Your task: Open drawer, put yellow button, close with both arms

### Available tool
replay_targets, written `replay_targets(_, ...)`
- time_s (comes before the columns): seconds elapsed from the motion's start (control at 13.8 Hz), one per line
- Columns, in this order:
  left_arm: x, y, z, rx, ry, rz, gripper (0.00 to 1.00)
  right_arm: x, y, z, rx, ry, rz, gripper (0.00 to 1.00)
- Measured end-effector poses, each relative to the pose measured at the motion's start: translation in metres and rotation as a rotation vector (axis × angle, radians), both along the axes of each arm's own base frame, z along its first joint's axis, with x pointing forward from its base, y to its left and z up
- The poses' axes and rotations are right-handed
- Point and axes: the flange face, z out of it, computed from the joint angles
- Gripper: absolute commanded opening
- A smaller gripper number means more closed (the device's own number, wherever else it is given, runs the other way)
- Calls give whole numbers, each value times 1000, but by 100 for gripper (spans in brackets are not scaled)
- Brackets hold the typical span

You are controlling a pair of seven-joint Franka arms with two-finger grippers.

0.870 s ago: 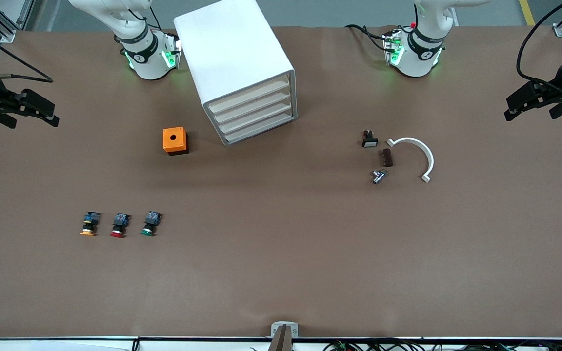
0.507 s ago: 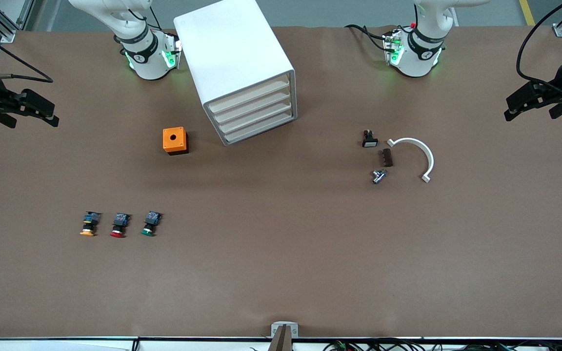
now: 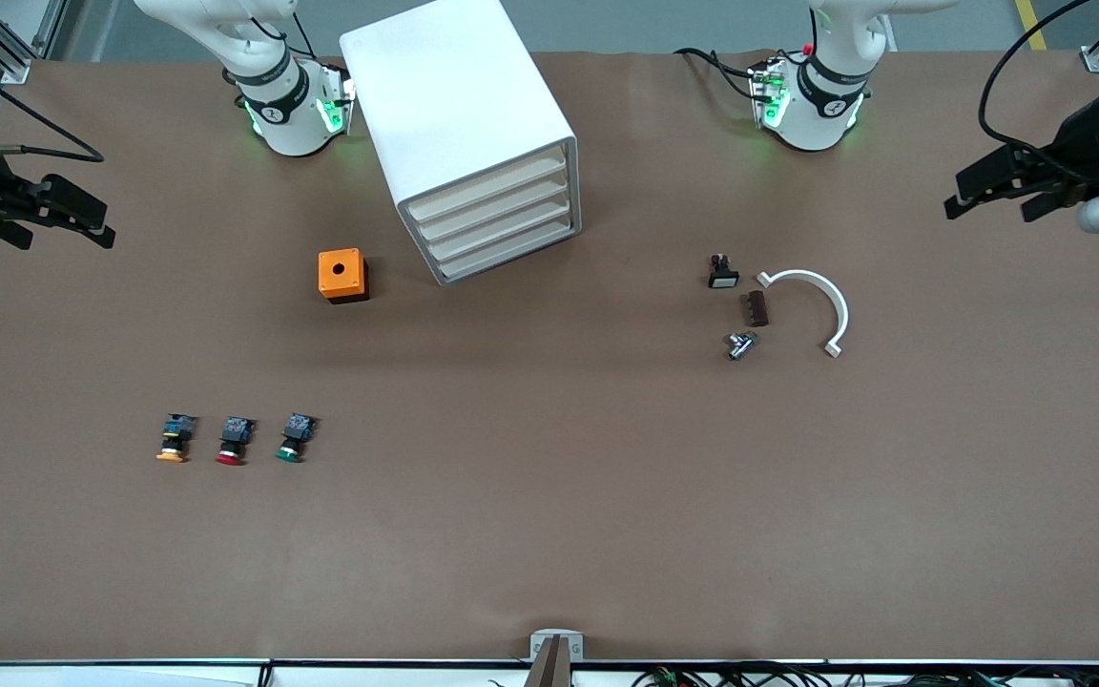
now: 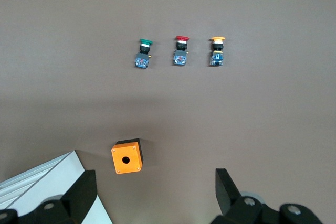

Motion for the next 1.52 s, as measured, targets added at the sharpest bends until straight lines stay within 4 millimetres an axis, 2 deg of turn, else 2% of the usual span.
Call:
replay_targets(0.22,9,-17,-13,-170,51,-2,99,-1,4,0,0,0,2,100)
replay_targets(0.51,35,-47,-53,-418,217,110,99,-1,7,-1,0,3,6,100)
replay_targets(0.65,44,-76,-71,-501,354,216,99,-1,7,-2,0,4,6,100)
replay_targets(0.8,46,-113,-83,-540,493,299,99,-1,7,-2,0,4,5,100)
replay_targets(1.16,39,-224,-125,-368,809,509,99,-1,4,-2,0,5,1,100)
replay_targets(1.38,37,-278,-176,-166,1007,710,99,-1,4,-3,0,5,0,100)
replay_targets(1.52,38,-295,-212,-42,1108,839,99,-1,4,-3,0,5,0,100)
